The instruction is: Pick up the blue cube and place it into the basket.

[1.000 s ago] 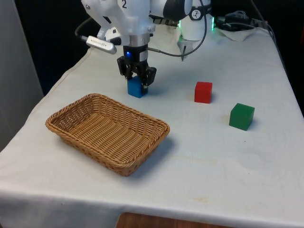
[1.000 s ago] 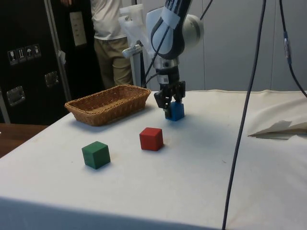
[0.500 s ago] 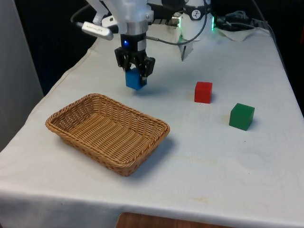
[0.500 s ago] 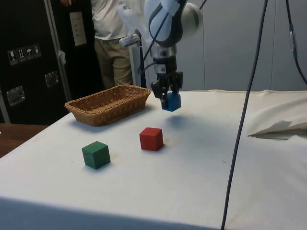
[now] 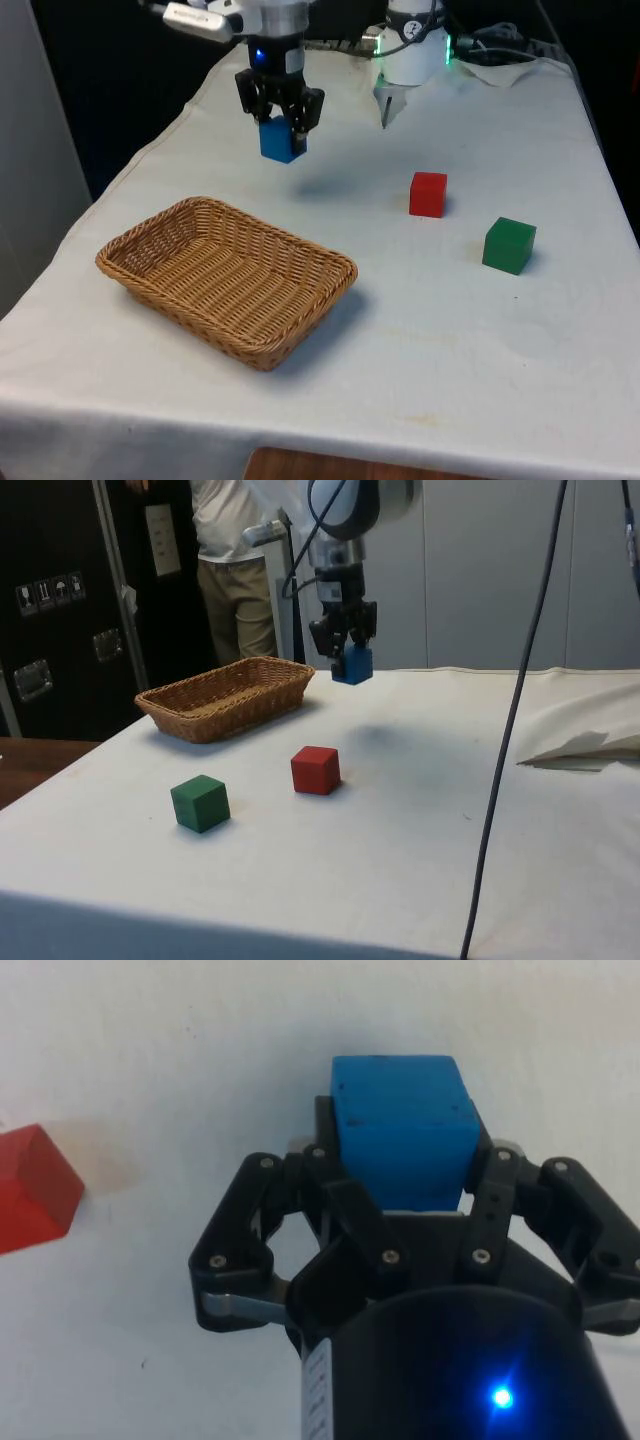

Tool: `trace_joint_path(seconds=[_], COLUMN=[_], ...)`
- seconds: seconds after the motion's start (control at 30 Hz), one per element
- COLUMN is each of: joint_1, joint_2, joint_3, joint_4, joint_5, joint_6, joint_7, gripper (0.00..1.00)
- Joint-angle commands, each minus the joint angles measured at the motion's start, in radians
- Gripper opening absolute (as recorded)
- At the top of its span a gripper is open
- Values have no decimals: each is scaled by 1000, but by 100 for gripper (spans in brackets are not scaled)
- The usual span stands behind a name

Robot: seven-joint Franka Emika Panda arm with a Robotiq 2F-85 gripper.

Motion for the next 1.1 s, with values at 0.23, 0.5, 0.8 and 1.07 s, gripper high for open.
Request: trace_joint_path(seconds=[0.23,0.5,0.8,1.07], joint_1=[5,7,12,14], joint_2=[-48,-44,-12,40], joint_3=[-6,-1,3,8], joint_4=[19,91,199,297], joint_5=[-36,-39,-39,-31], joint_6=[-65,-133,-224,-285], joint_7=[20,17,12,8], gripper=[3,3,3,3])
